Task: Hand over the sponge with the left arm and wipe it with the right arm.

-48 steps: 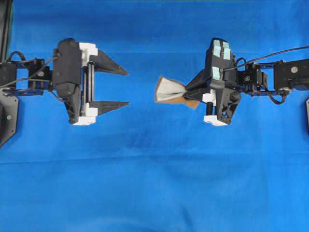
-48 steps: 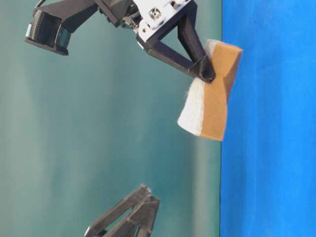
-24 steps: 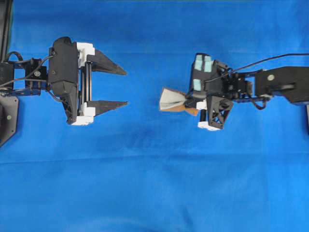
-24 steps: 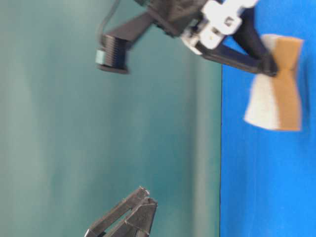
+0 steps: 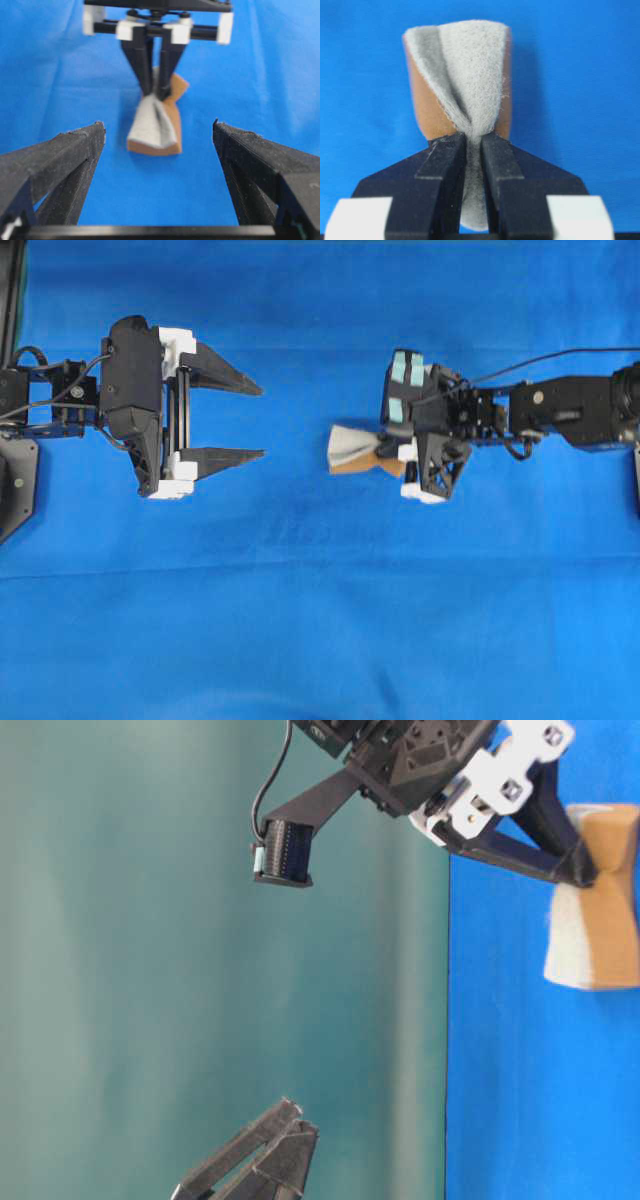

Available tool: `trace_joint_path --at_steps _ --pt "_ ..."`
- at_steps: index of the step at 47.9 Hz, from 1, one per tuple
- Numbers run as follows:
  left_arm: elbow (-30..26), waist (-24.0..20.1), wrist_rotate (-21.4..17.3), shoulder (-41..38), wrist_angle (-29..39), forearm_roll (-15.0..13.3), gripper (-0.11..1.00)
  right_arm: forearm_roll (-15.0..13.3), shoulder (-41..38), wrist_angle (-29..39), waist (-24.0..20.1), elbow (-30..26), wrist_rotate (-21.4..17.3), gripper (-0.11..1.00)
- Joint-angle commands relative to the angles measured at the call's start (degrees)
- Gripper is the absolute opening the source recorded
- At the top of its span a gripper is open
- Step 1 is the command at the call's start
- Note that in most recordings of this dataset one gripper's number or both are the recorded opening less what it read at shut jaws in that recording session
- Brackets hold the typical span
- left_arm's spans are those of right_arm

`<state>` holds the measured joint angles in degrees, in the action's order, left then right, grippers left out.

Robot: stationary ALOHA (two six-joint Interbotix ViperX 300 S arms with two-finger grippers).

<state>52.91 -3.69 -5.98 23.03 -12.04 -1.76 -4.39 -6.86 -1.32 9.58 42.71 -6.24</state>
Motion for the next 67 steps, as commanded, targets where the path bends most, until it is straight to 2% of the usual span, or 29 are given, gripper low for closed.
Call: trace_joint_path --at_steps 1,12,17,24,33,46,53,62,67 --pt "-0.8 0.2 0.1 0.4 -0.5 -0.1 0.85 -1.4 0.4 -0.4 5.0 -0.7 0.2 0.15" --pt "-0.8 0.2 0.1 0.4 -0.6 -0.1 0.85 -4.9 0.4 -2.5 12.4 -0.7 0.3 0.15" --pt "-0.8 0.2 0.1 0.4 -0.5 -0.1 0.85 -5.6 0.3 -3.3 13.4 -1.1 0.3 0.15" --pt "-0.8 0.2 0.1 0.4 -0.6 -0.2 0.85 -5.6 -0.1 -3.3 12.7 -1.3 0.0 0.15" --pt "-0.8 0.2 0.0 0.4 -0.6 -0.1 0.85 -5.1 -0.2 -3.1 7.7 -0.6 -1.2 0.15" --pt "-0.9 0.2 0.0 0.4 -0.6 -0.1 0.85 -1.6 -0.7 -2.6 -7.2 -0.8 -4.1 0.15" --pt "-0.9 0.2 0.0 0.3 -0.7 -0.1 0.85 -0.6 -0.7 -2.5 -12.7 -1.5 -6.3 0.15" --pt "-0.9 0.1 0.0 0.3 -0.7 -0.1 0.85 -0.9 -0.8 -2.5 -13.7 -1.8 -7.8 0.15" --pt "-0.8 0.2 0.1 0.3 -0.7 -0.1 0.85 -1.2 -0.7 -1.8 -11.5 -1.7 -7.4 0.15"
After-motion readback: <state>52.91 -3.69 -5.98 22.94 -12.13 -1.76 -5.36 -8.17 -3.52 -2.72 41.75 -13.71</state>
